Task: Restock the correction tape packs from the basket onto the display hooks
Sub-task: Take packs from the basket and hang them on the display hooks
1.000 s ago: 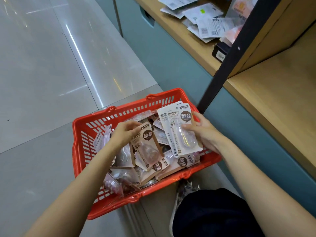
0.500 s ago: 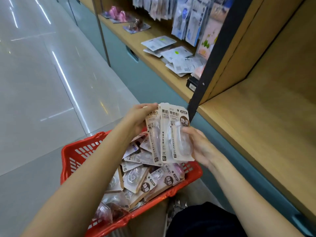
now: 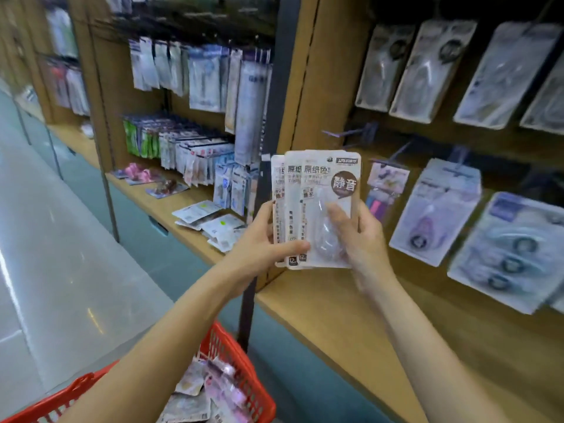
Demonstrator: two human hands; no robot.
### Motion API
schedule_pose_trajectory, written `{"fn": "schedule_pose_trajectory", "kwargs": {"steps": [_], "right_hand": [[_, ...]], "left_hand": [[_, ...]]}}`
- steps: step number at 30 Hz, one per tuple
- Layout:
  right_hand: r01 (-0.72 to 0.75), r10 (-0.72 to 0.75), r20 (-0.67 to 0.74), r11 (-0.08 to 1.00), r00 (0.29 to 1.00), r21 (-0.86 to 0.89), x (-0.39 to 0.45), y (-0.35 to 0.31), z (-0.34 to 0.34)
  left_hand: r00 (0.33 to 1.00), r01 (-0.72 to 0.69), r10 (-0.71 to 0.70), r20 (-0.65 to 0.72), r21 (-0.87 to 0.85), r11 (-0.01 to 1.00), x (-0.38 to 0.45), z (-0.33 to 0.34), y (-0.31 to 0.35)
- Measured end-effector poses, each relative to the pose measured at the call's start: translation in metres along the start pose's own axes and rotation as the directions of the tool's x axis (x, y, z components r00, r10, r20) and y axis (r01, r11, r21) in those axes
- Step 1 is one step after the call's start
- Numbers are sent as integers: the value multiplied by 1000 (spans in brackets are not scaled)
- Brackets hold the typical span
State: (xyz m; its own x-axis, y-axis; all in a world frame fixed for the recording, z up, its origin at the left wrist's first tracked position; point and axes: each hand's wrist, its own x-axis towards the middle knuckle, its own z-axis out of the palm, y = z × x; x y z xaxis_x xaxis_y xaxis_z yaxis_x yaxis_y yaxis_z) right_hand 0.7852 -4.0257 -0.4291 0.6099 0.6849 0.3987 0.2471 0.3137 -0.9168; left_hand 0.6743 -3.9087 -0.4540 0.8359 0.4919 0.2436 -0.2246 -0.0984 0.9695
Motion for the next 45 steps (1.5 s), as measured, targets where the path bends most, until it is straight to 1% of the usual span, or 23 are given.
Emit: {"fn": "schedule_pose_trajectory", "kwargs": {"steps": [2, 3, 4, 6, 7, 10, 12, 14, 16, 18, 20, 23, 25, 27, 29, 30, 31, 32, 34, 35, 37, 41, 45], "right_hand": [[81, -76, 56, 992, 996, -93, 3, -29, -21], [101, -90, 85, 986, 992, -136, 5, -39, -32], [102, -86, 95, 979, 992, -176, 6, -49, -41], [79, -66, 68, 973, 996, -216, 9, -66, -58], [64, -55, 49, 977, 997, -202, 10, -73, -64], [23, -22, 23, 998, 999, -59, 14, -88, -77], [10, -9, -20, 998, 1000, 56, 19, -93, -81], [-8, 16, -69, 993, 998, 122, 28, -94, -81], [-49, 63, -112, 991, 992, 126, 39, -91, -76], [-59, 67, -128, 996, 989, 70, 48, -91, -70], [-56, 54, -73, 998, 996, -26, 57, -96, -67], [-82, 89, 53, 989, 995, -122, 62, -108, -69], [-84, 97, 77, 985, 992, -152, 65, -116, -78], [-66, 67, -2, 983, 998, -174, 68, -126, -88], [-68, 27, -185, 974, 982, -216, 74, -131, -100], [-58, -11, -278, 969, 961, -239, 77, -132, -106], [-24, -75, -339, 960, 938, -279, 81, -131, -111], [36, -164, -358, 940, 919, -339, 84, -130, -114], [189, -335, -288, 880, 897, -435, 92, -131, -113], [257, -395, -239, 853, 887, -455, 98, -132, -110], [330, -460, -173, 808, 871, -488, 112, -135, -105], [374, -498, -148, 788, 855, -489, 142, -132, -94], [368, -474, -122, 800, 872, -474, 156, -126, -90]], "left_hand": [[995, -84, 84, 48, 2, 996, 10, 17, 21], [990, -125, 124, 62, 11, 992, 14, 26, 30], [986, -156, 154, 71, 26, 987, 18, 33, 38], [974, -207, 202, 98, 40, 978, 28, 44, 54], [970, -222, 217, 111, 37, 974, 32, 50, 61], [966, -236, 230, 120, 38, 971, 43, 63, 80], [970, -228, 222, 103, 41, 973, 50, 66, 90], [977, -206, 202, 64, 58, 977, 56, 66, 93], [983, -180, 182, -9, 80, 980, 58, 62, 93], [985, -157, 162, -61, 83, 984, 60, 57, 91], [988, -138, 144, -64, 86, 987, 62, 50, 91], [984, -145, 153, -86, 98, 985, 69, 43, 96], [977, -162, 167, -129, 51, 985, 75, 41, 99], [967, -170, 164, -197, -13, 985, 80, 37, 101], [953, -186, 175, -248, -22, 982, 85, 31, 101], [948, -190, 177, -265, -22, 982, 88, 28, 101], [945, -190, 179, -274, -13, 982, 90, 25, 102], [944, -191, 185, -274, 6, 982, 93, 23, 102], [944, -200, 206, -256, 51, 979, 97, 21, 104], [945, -204, 216, -246, 73, 976, 99, 21, 106], [943, -220, 240, -231, 107, 970, 102, 22, 110], [941, -239, 260, -216, 119, 964, 105, 21, 114], [945, -235, 257, -204, 125, 964, 108, 17, 112]]}}
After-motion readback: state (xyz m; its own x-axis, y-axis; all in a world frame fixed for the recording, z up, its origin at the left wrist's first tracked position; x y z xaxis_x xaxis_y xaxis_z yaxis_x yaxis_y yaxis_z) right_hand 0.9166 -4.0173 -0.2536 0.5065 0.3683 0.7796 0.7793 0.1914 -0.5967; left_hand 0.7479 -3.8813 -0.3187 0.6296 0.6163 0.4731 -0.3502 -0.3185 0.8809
